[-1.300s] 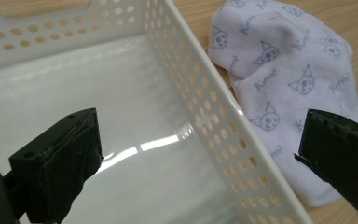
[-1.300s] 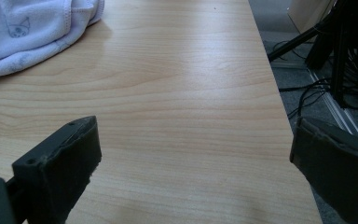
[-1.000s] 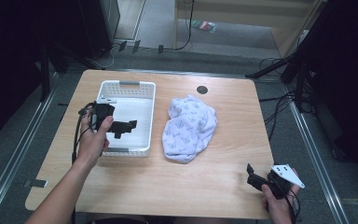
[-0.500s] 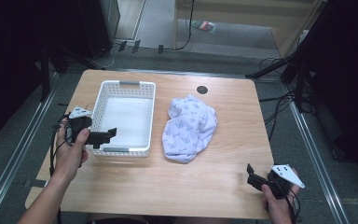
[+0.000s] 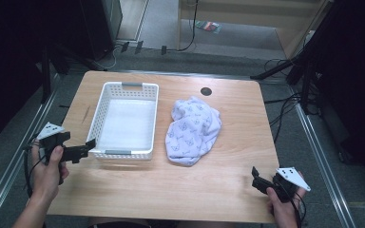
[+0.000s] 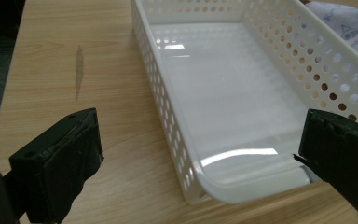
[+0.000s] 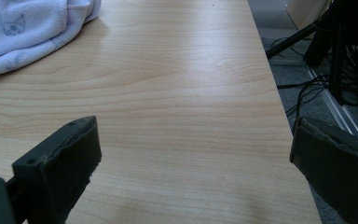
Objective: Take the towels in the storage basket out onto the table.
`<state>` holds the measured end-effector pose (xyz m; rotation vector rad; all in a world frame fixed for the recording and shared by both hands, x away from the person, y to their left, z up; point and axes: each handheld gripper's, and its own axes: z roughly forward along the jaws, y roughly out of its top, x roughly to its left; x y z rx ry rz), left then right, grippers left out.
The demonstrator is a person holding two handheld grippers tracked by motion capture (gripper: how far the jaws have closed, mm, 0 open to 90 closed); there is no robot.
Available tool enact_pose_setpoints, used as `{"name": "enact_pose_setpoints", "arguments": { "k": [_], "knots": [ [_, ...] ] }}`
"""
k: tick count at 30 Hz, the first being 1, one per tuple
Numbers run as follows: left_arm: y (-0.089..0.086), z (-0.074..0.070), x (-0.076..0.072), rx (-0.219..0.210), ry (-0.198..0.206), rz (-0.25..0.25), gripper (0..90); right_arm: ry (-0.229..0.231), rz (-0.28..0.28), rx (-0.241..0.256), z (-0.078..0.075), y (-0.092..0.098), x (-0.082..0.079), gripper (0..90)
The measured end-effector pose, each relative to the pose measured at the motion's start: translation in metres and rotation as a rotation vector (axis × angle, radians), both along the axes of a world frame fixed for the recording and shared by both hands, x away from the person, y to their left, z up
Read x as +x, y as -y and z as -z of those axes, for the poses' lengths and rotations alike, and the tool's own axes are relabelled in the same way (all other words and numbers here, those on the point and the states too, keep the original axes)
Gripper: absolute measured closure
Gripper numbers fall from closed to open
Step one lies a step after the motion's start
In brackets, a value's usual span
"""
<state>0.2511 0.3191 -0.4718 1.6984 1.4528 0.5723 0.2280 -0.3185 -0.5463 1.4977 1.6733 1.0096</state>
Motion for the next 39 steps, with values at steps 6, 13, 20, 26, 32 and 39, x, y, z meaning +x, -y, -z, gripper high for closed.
{"name": "enact_pose_setpoints", "arguments": {
  "k": [6, 13, 20, 26, 32, 39],
  "knots": [
    [-0.016, 0.01, -0.013, 0.001, 0.022, -0.024, 0.0, -0.006, 0.005, 0.0, 0.0, 0.0, 0.0, 2.0],
    [-0.033, 0.031, -0.024, 0.007, 0.014, -0.065, 0.0, -0.008, 0.009, -0.002, 0.0, 0.0, 0.001, 2.0],
    [-0.045, 0.051, -0.033, -0.033, 0.0, -0.084, 0.0, -0.007, 0.01, 0.001, 0.0, 0.0, 0.001, 2.0],
    [-0.05, 0.064, -0.042, -0.001, 0.016, -0.099, 0.0, -0.006, 0.017, -0.001, 0.0, 0.0, 0.001, 3.5],
    [-0.048, 0.078, -0.044, 0.079, 0.008, -0.11, 0.0, -0.005, 0.011, 0.0, 0.0, 0.0, 0.001, 3.8],
    [-0.047, 0.081, -0.039, 0.076, -0.008, -0.13, 0.0, -0.002, 0.002, 0.011, 0.0, 0.001, 0.0, 5.1]
  ]
}}
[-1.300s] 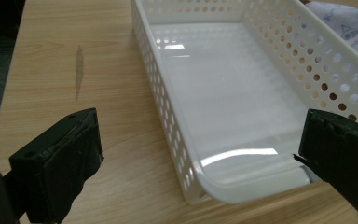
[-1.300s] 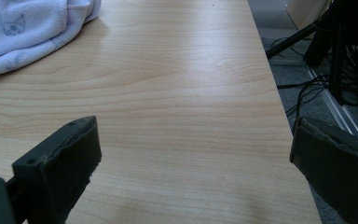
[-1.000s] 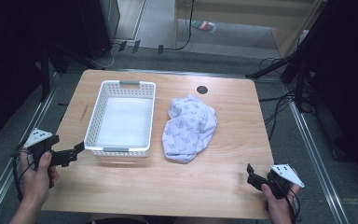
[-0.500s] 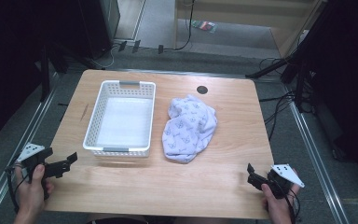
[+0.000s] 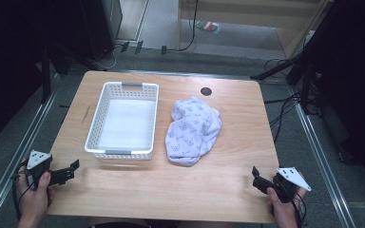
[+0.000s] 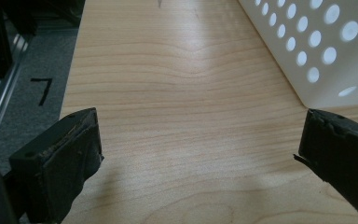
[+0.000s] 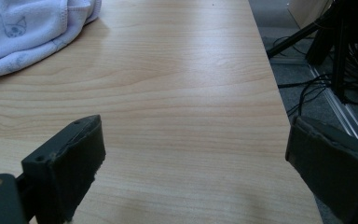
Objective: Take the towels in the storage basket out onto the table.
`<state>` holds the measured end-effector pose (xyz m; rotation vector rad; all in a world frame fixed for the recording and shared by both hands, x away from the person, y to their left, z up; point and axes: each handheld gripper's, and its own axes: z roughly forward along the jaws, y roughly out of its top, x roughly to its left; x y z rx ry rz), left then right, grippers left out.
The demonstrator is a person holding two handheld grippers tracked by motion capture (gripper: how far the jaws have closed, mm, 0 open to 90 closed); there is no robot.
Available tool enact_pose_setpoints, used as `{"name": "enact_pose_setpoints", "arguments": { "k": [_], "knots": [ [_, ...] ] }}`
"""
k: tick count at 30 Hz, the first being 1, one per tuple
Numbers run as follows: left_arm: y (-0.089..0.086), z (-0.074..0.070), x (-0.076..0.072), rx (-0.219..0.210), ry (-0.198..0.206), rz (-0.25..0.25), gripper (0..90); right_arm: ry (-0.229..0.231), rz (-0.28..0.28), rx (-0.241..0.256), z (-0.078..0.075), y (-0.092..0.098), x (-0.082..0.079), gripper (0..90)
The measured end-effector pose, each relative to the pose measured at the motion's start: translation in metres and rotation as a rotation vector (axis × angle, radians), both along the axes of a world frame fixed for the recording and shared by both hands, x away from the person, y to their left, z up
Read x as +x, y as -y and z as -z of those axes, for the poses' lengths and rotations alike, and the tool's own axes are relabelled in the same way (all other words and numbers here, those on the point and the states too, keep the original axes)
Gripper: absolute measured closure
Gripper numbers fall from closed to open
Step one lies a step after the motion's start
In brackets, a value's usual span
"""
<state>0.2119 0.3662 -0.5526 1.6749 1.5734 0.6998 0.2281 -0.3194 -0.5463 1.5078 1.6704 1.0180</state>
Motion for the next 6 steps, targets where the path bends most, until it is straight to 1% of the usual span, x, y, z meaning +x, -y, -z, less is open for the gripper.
{"name": "enact_pose_setpoints", "arguments": {
  "k": [4, 6],
  "knots": [
    [-0.0008, 0.0009, 0.0015, -0.01, -0.01, -0.009, 0.3, -0.011, -0.003, 0.006, 0.0002, 0.0, 0.0013, 5.8],
    [-0.0003, 0.0011, 0.0019, -0.001, -0.015, -0.008, 0.3, -0.019, -0.018, 0.01, 0.0002, 0.0006, 0.0017, 6.3]
  ]
}}
